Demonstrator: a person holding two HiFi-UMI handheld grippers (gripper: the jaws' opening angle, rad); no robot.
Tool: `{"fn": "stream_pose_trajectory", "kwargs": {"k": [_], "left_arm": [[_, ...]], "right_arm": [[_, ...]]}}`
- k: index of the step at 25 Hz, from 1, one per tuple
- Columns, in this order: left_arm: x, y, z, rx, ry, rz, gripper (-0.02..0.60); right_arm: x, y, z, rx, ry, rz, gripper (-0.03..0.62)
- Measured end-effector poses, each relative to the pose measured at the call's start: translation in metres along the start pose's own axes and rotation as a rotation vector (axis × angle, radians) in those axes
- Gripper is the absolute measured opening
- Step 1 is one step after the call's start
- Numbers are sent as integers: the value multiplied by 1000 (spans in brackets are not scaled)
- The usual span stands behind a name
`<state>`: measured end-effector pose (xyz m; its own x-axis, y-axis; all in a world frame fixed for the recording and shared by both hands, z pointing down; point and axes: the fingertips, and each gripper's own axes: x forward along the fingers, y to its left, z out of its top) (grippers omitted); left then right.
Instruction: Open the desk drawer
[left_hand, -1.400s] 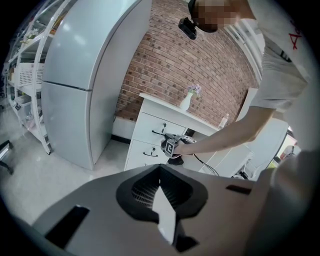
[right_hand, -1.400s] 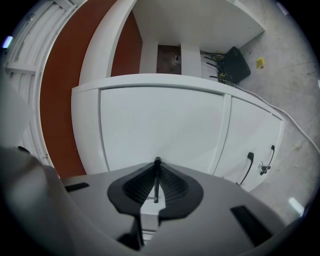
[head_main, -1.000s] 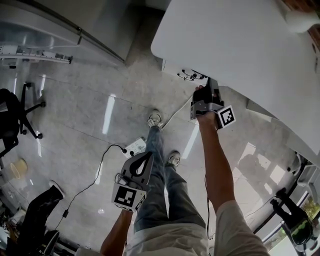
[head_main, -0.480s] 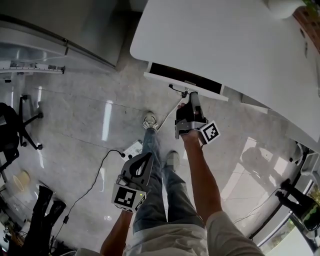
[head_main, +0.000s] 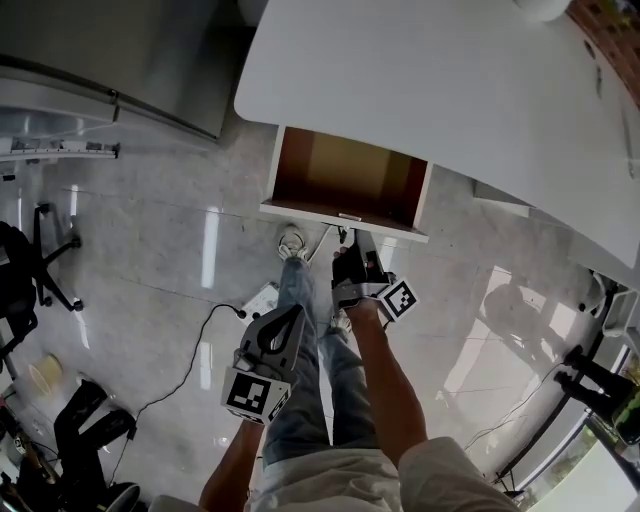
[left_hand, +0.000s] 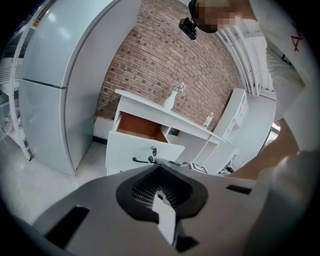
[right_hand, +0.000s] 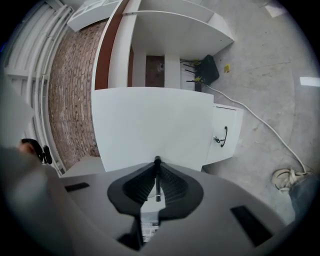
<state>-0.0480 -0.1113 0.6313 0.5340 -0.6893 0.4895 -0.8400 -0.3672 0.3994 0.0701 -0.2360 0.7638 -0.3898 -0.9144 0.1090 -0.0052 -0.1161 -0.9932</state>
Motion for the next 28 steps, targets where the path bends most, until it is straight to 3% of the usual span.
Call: {"fn": "stream_pose_trajectory", "kwargs": {"k": [10, 28], "left_arm": [[7, -6, -7, -4, 19, -13, 12], [3, 3, -10, -8, 17, -5, 12]], "right_arm": [[-53, -39, -25, 35, 31, -113, 43], [-56, -48, -30, 14, 28, -102, 43]]}}
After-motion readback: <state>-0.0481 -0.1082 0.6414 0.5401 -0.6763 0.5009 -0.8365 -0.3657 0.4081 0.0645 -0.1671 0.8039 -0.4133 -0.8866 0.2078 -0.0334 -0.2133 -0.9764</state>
